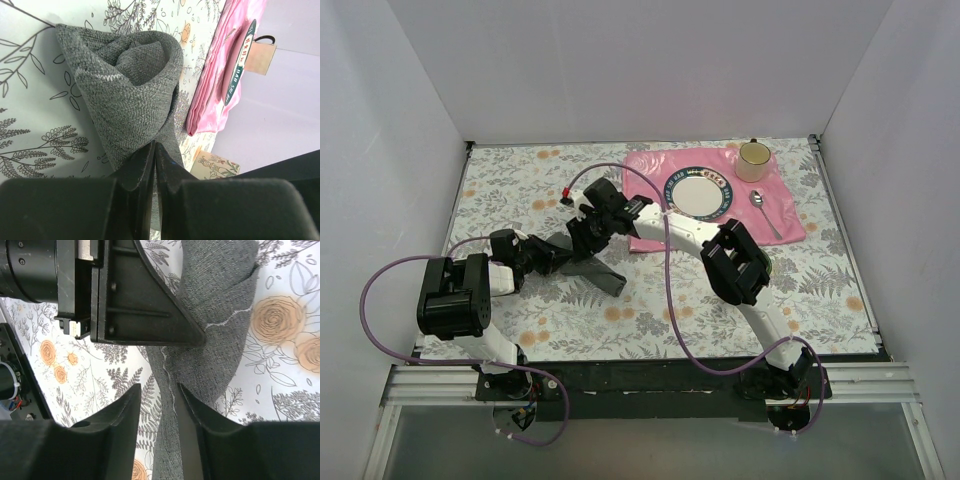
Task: Fold the napkin, place the utensils inside, and roll it up
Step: Roll the napkin with the utensil
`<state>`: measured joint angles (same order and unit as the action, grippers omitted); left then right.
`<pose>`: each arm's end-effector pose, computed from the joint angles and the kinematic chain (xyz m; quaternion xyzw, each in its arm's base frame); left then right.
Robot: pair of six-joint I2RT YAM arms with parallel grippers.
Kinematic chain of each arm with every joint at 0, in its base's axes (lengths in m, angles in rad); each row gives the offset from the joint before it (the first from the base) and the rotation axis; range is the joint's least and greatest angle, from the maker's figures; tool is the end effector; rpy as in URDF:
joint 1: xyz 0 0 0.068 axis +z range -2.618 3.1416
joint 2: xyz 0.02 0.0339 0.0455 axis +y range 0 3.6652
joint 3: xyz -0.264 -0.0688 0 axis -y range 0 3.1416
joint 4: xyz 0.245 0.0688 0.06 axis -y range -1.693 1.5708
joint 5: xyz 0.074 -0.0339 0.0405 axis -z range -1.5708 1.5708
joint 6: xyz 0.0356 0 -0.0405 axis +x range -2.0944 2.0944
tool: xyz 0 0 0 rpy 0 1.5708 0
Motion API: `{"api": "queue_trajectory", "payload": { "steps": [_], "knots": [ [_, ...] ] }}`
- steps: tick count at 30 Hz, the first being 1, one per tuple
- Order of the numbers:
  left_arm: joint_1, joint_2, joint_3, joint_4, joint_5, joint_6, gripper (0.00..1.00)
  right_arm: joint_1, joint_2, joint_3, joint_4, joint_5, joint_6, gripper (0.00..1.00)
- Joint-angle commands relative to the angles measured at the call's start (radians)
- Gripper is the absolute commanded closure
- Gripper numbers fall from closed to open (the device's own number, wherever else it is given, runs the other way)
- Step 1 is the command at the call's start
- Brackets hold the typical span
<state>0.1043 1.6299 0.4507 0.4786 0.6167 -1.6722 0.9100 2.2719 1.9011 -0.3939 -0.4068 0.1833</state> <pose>0.2640 0.0069 0.1071 -0.5898 0.6443 -0.4785 0.0901 0.3064 0.4171 0.2085 -0.3942 0.8139 0.3584 0.2316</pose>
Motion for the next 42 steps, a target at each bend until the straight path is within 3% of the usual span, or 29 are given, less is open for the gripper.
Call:
{"api": "queue_trajectory", "payload": {
  "steps": [1,6,12,21,29,42],
  "knots": [
    [0.014,0.021,-0.006,-0.100,-0.075,0.049,0.95,-0.005,0.012,-0.043,0.101,-0.070,0.016,0.60],
    [0.012,0.022,-0.006,-0.101,-0.072,0.051,0.95,-0.016,-0.008,-0.170,0.145,-0.086,0.018,0.69],
    [0.014,0.008,0.011,-0.136,-0.078,0.077,0.95,-0.019,-0.078,-0.347,0.198,-0.066,-0.010,0.72],
    [0.012,-0.050,0.057,-0.198,-0.043,0.092,0.94,-0.013,-0.140,-0.280,0.151,-0.075,-0.015,0.71],
    [0.012,-0.110,0.144,-0.274,-0.018,0.120,0.88,-0.014,-0.170,-0.393,0.199,-0.064,-0.008,0.71],
    [0.043,-0.051,0.210,-0.316,-0.067,0.132,0.86,-0.014,-0.147,-0.336,0.173,-0.066,-0.008,0.71]
  ]
}}
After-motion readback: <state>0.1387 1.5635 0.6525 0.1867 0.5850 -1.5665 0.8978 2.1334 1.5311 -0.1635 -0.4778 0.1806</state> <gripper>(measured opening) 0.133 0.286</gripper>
